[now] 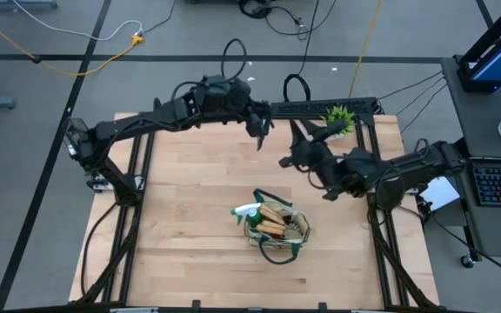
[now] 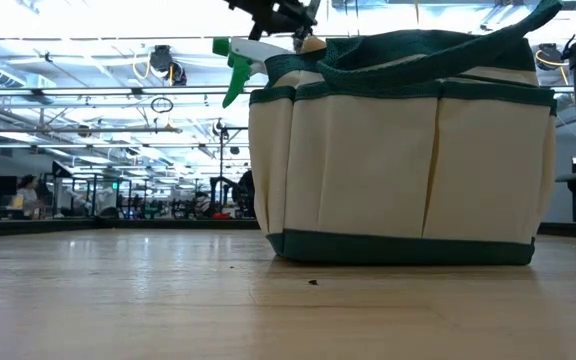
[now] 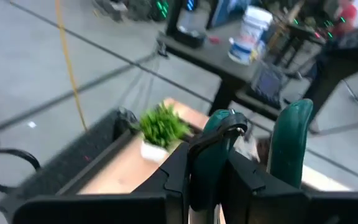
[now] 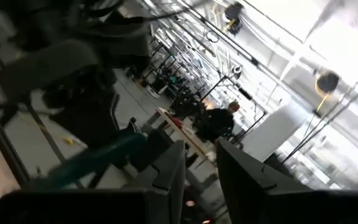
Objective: Pick & Place Garden tools in Gardening bag
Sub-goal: Put the green shear scissors into the gardening bag
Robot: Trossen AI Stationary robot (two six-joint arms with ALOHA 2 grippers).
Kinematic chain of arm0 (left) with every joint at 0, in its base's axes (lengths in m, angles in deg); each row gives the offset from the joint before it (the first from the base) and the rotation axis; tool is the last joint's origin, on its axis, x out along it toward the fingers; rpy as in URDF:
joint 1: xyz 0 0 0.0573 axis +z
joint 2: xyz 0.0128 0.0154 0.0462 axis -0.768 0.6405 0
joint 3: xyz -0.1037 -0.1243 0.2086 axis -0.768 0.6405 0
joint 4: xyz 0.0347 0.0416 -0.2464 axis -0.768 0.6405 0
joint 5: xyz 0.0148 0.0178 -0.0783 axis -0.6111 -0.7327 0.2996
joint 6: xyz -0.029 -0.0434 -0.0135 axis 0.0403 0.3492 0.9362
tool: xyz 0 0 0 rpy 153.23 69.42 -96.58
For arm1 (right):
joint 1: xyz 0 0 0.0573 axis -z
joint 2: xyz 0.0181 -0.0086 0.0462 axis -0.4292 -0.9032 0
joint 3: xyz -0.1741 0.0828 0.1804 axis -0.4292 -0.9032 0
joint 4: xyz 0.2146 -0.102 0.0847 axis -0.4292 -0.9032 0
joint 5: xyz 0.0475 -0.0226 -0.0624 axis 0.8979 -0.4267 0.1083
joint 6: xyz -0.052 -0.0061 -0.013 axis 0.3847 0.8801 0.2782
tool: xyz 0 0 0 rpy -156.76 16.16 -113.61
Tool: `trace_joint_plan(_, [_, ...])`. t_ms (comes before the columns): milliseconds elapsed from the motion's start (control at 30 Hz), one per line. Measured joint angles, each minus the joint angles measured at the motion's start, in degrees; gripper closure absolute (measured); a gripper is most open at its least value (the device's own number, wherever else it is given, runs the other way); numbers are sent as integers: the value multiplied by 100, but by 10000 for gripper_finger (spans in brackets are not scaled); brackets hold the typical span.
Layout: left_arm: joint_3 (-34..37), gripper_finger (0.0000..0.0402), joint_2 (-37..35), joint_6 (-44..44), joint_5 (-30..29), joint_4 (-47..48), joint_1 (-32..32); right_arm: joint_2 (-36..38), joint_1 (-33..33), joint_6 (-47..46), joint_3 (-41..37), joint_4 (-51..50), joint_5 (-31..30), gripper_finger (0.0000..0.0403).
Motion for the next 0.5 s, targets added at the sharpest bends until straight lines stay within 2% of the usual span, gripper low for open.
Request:
trace_joint_plan(267, [0, 348, 2, -444, -2000, -573, -894, 68, -20, -1403, 0, -28, -14, 316])
trace_joint_plan(500, [2, 348, 2, -1501, -3648, -919, -1804, 68, -199, -2641, 0, -50, -15, 316])
